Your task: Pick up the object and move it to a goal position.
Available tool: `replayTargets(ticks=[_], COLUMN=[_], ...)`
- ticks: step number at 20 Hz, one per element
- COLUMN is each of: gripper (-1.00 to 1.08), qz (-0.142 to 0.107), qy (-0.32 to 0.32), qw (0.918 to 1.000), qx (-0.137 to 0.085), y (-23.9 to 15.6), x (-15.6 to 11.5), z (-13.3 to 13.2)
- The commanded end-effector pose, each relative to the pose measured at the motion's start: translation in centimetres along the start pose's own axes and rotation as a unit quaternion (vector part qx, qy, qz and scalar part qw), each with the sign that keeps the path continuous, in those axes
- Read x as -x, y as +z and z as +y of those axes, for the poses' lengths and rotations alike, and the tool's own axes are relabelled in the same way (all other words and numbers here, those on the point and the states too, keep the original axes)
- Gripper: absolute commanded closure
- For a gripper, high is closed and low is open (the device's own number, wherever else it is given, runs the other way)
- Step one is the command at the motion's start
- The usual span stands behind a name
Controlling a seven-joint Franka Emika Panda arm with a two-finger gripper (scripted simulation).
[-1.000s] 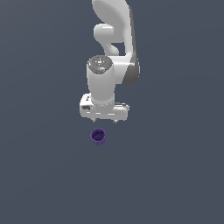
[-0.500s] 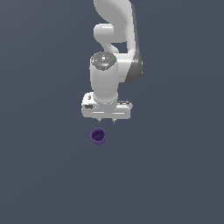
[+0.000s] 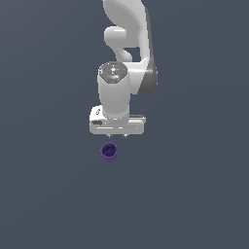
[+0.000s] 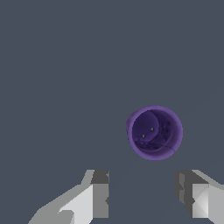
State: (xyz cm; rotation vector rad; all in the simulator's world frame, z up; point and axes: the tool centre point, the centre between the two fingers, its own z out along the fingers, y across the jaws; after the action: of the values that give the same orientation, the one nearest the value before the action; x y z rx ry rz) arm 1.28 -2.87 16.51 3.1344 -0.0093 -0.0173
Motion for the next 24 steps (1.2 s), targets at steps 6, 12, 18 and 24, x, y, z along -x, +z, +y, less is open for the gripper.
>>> replayTargets(ticks=[6,12,18,24], gripper=[-0.20,-0.20,-0.20,-0.20], qz=[-0.027,-0.062,-0.096,-0.119], qy=[-0.051,-0.113,-0.174,-0.214], qw=[0.9983,0.9917,0.9802,0.9694], qx=[0.002,0.000,-0.007,-0.016], y=[1.2,2.8,4.6,5.9], x=[-1.5,-3.0,-4.1,-4.6], z=[1.2,2.9,4.7,6.1])
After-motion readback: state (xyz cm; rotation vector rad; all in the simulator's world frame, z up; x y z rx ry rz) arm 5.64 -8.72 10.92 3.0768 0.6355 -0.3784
